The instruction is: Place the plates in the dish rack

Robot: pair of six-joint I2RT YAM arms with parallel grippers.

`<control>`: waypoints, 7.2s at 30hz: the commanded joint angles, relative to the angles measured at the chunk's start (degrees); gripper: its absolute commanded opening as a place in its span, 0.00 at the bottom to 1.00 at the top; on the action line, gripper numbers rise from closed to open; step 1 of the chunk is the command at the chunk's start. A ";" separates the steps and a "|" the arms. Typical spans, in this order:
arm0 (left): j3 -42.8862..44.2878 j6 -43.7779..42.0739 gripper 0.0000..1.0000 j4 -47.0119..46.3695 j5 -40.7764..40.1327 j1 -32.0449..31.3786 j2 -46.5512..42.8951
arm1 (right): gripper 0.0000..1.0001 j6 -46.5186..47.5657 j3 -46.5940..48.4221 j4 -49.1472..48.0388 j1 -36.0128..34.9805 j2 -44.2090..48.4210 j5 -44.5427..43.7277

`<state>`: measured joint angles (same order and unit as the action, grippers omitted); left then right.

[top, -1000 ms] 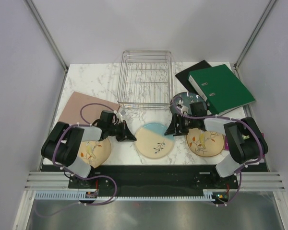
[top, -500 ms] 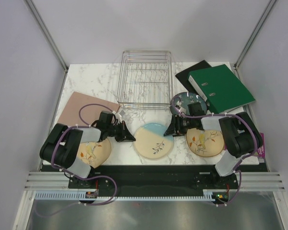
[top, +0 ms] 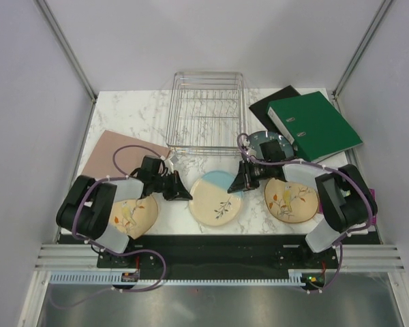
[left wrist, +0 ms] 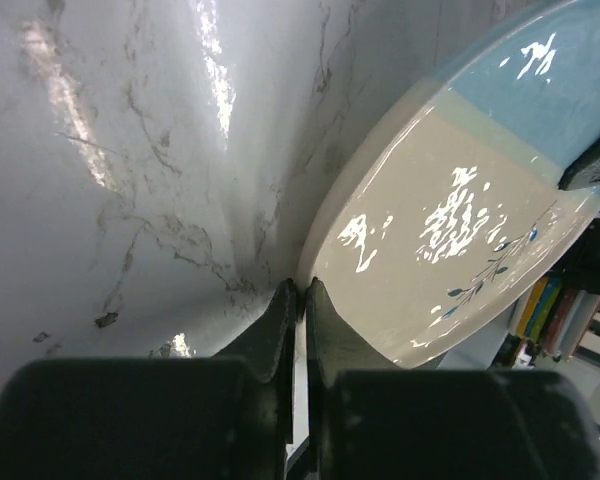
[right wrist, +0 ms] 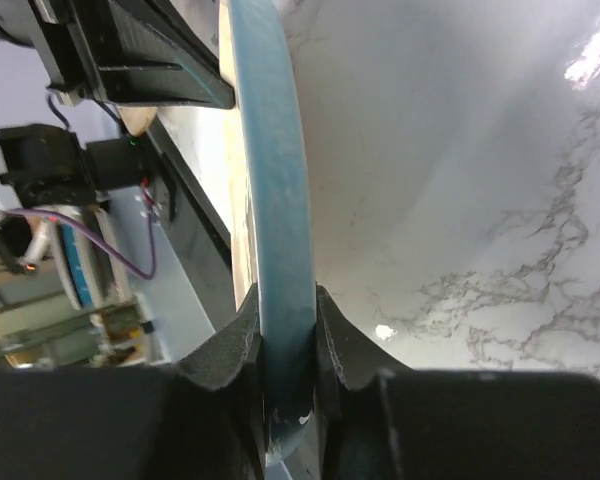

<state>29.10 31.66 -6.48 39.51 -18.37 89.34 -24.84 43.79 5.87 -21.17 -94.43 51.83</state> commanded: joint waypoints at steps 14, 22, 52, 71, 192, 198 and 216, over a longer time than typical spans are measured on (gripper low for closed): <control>20.20 -31.29 0.99 31.35 -28.23 4.31 -23.50 | 0.00 29.51 54.26 47.57 0.51 6.91 -5.06; 24.68 -32.36 1.00 27.77 -53.82 4.57 -22.19 | 0.00 16.41 73.10 22.81 1.39 -4.34 -37.62; 21.96 -28.93 0.97 26.87 -54.18 5.01 -25.18 | 0.00 16.58 88.13 6.79 -8.01 -32.48 -92.09; 19.15 -33.86 1.00 32.49 -44.97 10.46 -28.78 | 0.43 17.10 82.87 9.51 -7.66 -32.94 -86.55; 24.16 -12.50 0.79 27.05 15.42 35.95 -28.44 | 0.00 -9.70 49.46 -1.82 -11.26 -11.12 -3.67; 22.05 -12.15 0.67 24.68 15.60 35.86 -27.11 | 0.00 -10.67 52.01 -3.50 -12.76 -12.79 -4.20; 20.99 -10.92 0.02 21.42 21.40 35.86 -25.53 | 0.54 -10.75 49.72 -5.34 -13.37 -16.66 -2.36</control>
<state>49.41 20.05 17.87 55.00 17.87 64.20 -33.91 91.85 7.11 -34.26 -109.78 45.50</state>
